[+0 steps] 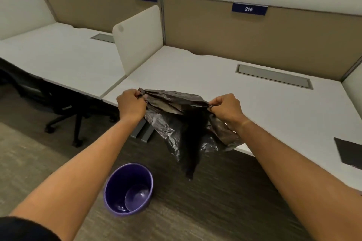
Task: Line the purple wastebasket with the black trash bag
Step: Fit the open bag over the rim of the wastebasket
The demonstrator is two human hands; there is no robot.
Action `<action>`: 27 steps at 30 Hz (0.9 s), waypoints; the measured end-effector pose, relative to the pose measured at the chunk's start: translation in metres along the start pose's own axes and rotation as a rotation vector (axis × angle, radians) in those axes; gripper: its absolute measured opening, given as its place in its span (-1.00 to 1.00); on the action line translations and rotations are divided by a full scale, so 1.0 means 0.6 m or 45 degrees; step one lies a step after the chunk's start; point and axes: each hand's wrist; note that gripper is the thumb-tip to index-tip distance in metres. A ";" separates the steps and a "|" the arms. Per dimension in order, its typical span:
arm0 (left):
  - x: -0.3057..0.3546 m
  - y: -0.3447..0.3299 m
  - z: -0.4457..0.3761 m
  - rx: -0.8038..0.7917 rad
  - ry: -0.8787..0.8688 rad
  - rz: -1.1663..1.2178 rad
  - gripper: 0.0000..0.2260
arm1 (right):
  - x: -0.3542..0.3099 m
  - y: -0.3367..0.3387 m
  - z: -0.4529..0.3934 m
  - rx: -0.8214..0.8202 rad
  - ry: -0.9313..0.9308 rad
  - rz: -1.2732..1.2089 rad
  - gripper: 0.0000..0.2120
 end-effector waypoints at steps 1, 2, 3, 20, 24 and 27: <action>-0.024 0.020 -0.001 -0.013 -0.010 -0.036 -0.93 | -0.009 -0.027 0.011 -0.017 -0.023 -0.001 -0.85; -0.047 0.040 -0.002 -0.022 -0.006 -0.071 -0.93 | -0.018 -0.056 0.021 -0.039 -0.049 -0.001 -0.85; -0.074 0.062 -0.003 -0.030 0.002 -0.104 -0.95 | -0.027 -0.087 0.033 -0.063 -0.072 0.007 -0.84; -0.467 0.336 -0.027 -0.114 0.481 -0.494 -0.91 | -0.072 -0.539 0.191 -0.440 -0.336 0.143 -0.79; -0.528 0.368 -0.025 -0.089 0.577 -0.580 -0.84 | -0.057 -0.604 0.205 -0.571 -0.413 0.163 -0.81; -0.560 0.374 -0.028 -0.078 0.637 -0.619 -0.82 | -0.040 -0.640 0.199 -0.632 -0.448 0.178 -0.81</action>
Point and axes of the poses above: each hand's wrist, its own z-axis away from the middle knuckle, its own y-axis out of the back of the hand, x = y × z, and after that the axes turned 12 degrees about z, right-handed
